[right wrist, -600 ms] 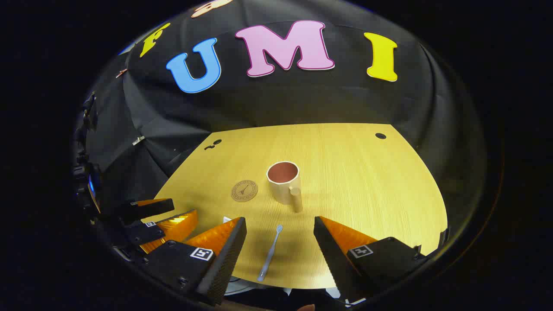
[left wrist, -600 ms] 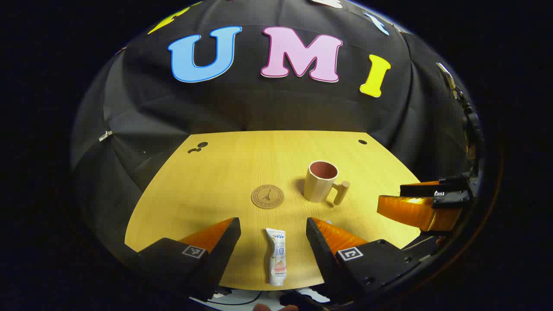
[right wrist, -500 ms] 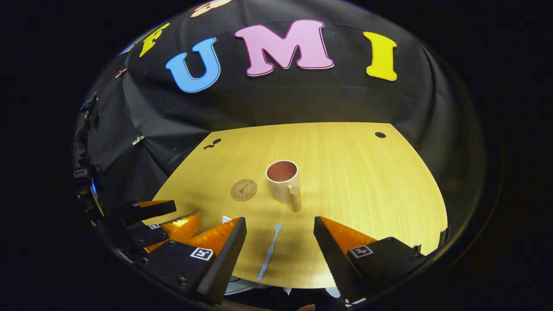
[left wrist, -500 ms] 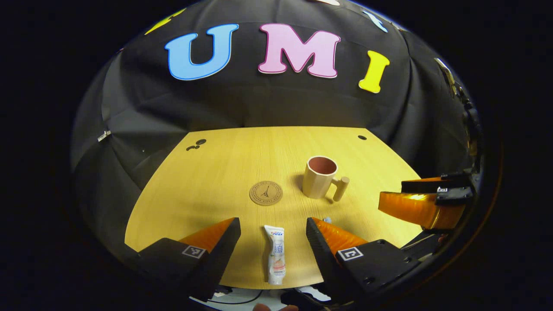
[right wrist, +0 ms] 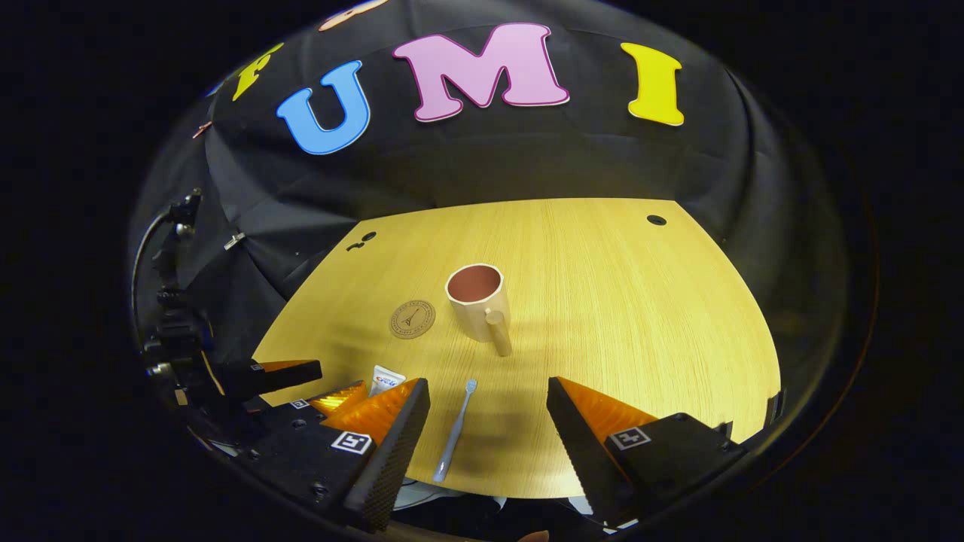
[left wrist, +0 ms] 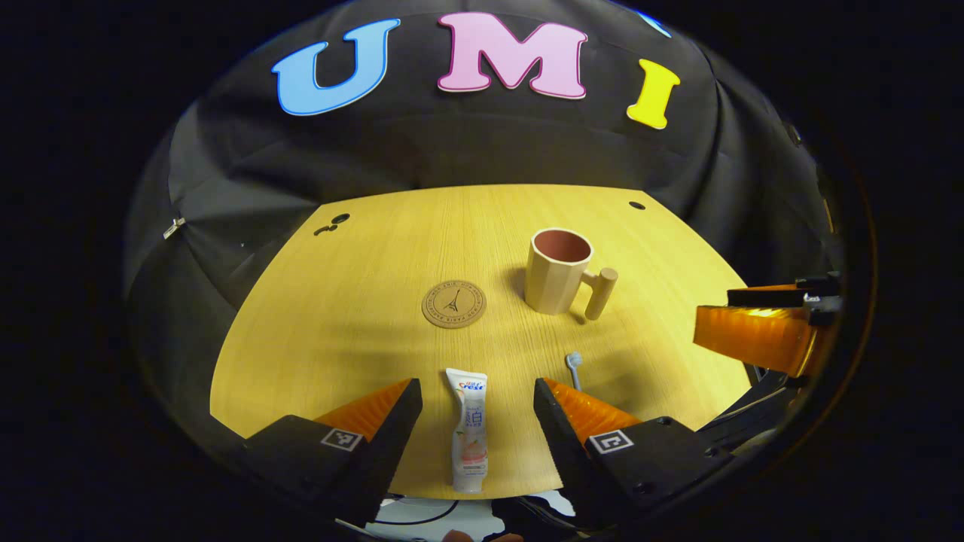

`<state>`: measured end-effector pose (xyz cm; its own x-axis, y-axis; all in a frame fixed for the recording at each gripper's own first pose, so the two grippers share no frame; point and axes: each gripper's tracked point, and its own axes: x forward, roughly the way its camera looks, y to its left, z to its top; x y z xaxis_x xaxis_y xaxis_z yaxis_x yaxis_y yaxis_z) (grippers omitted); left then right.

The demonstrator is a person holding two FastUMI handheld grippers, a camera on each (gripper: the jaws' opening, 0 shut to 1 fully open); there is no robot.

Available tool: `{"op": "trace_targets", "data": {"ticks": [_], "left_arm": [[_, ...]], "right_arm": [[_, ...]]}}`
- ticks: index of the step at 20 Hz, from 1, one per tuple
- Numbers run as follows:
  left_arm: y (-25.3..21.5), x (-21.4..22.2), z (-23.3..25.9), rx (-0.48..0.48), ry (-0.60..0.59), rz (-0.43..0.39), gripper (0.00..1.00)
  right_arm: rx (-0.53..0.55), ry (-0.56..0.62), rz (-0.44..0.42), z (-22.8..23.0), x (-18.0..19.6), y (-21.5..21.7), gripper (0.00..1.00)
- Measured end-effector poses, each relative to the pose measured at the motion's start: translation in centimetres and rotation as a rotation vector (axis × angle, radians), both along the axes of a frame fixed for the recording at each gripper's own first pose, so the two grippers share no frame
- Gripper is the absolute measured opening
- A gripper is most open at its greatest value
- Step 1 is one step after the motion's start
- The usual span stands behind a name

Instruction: Put the toothbrush and toothpaste on the desktop into the cup, then pick up the cup and place it on the coaster on the desktop.

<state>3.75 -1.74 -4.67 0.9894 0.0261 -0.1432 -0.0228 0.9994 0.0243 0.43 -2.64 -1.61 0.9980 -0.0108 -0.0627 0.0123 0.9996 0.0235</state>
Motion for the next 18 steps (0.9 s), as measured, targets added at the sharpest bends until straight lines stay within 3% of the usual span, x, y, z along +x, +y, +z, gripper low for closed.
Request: {"op": "trace_targets", "data": {"ticks": [18], "left_arm": [[2.3,6.7,-7.0,0.029,0.195,0.107,0.85]], "right_arm": [[-0.002,0.113,0.010,-2.3,1.6,-2.7,0.97]]}}
